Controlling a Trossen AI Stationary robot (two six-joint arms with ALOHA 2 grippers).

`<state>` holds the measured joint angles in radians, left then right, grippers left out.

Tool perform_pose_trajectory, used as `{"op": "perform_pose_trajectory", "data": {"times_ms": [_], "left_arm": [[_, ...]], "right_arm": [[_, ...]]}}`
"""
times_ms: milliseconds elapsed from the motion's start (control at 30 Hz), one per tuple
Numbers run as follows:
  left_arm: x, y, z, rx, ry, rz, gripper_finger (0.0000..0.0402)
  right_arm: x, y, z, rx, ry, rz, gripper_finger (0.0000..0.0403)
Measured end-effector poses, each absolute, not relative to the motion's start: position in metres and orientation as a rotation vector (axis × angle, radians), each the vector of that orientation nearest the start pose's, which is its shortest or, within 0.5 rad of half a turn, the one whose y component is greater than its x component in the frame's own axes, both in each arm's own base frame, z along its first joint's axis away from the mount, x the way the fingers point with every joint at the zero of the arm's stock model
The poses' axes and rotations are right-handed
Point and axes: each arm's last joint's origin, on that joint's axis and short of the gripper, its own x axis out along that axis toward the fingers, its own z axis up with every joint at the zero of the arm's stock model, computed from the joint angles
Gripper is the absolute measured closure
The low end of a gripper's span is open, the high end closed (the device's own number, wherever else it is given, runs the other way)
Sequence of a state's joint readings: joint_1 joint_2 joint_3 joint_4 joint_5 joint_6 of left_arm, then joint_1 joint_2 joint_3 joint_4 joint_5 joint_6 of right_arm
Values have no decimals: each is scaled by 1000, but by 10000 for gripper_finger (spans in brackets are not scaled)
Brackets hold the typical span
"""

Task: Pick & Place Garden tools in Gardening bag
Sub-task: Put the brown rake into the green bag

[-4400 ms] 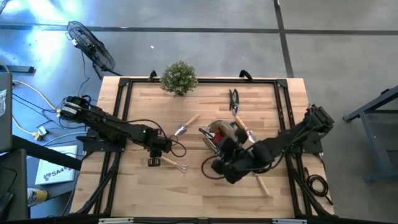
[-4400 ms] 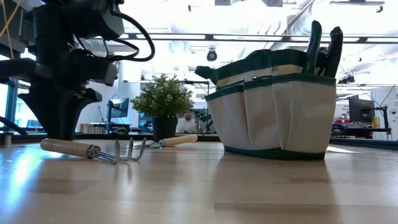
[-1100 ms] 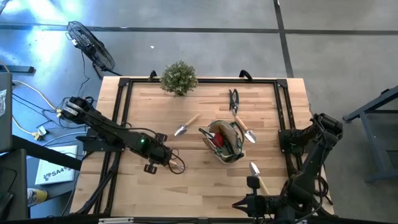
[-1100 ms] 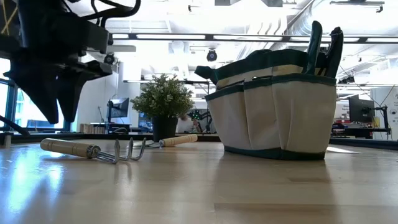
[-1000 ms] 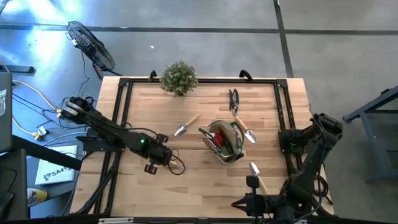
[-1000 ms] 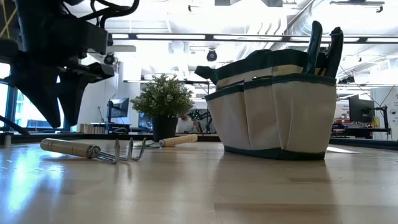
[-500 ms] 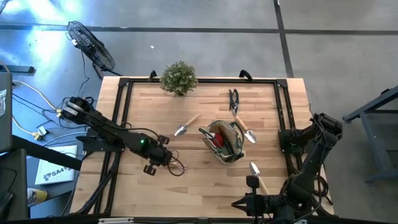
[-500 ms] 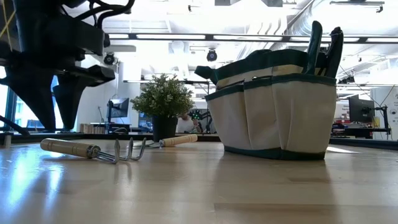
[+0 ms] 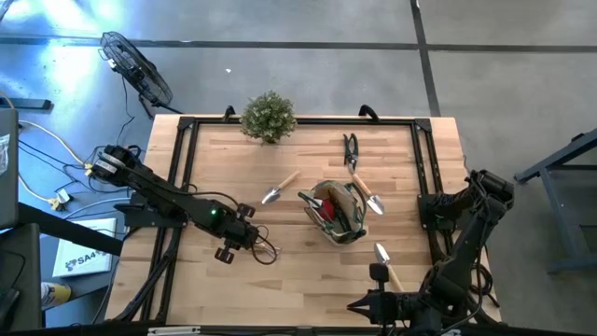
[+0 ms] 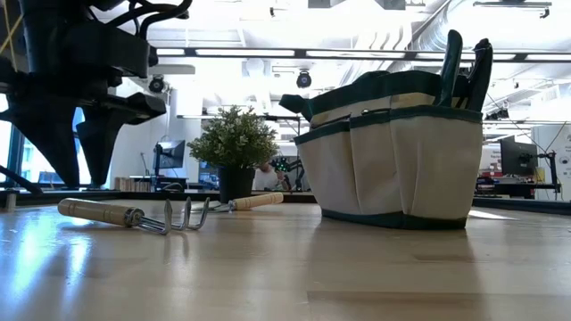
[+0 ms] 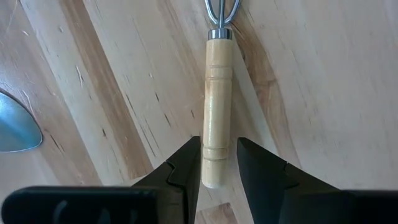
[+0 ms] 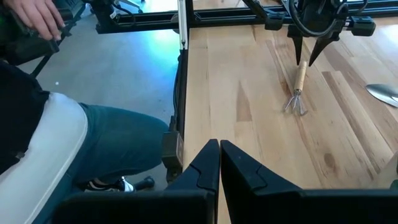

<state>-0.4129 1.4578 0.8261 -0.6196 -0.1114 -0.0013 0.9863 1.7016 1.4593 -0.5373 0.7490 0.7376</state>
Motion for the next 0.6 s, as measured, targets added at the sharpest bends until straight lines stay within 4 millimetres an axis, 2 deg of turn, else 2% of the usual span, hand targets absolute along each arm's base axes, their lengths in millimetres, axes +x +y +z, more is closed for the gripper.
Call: {"op": "perform_pose_trajectory", "data": {"times_ms": [600], "left_arm": [[233, -100, 178, 302, 1217, -283, 302]], "right_arm": [[220, 297, 302, 120, 546, 27, 398]]}}
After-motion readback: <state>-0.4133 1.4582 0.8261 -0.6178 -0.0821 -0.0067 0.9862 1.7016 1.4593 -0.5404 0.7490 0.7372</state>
